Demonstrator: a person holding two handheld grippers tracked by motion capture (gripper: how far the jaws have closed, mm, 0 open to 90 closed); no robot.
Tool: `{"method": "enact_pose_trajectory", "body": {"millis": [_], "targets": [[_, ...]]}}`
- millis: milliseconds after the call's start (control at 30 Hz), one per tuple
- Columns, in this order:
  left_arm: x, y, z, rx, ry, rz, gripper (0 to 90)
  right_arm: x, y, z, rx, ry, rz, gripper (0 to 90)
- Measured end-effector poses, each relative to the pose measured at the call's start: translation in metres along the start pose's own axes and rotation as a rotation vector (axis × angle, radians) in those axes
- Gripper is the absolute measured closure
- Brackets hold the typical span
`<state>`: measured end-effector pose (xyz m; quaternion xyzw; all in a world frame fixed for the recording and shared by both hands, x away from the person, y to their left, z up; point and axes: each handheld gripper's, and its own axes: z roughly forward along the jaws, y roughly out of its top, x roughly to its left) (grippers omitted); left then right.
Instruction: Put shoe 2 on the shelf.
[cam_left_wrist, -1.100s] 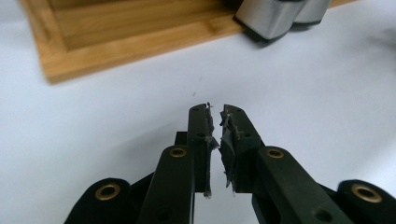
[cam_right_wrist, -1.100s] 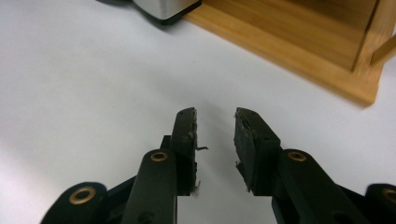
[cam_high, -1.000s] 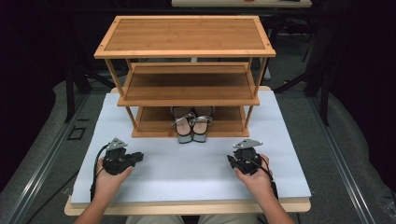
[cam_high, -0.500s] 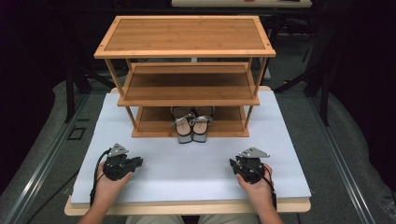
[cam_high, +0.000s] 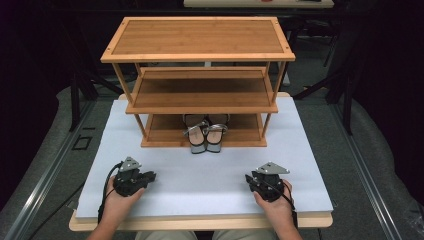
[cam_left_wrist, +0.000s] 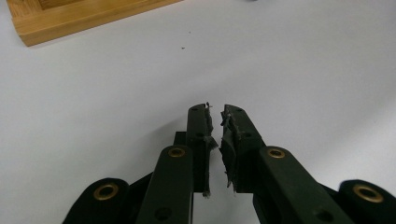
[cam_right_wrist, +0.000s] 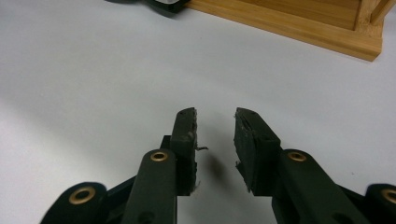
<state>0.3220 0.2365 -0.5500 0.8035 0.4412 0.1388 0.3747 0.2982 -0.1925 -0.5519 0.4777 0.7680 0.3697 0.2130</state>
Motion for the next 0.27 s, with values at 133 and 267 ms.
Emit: {"method": "enact_pose_trajectory", "body": {"millis": [133,267], "targets": [[0.0004,-0.0006,0.001,-0.001,-0.002,-0.004,81.2,-0.0008,-0.0022,0.0036,0.009,0.013,0.004,69.0],[0.0008,-0.0005,0.0003,-0.003,-0.007,-0.006,79.8,-0.0007,-0.0022,0.0032,0.002,0.011,0.009,68.0]]}}
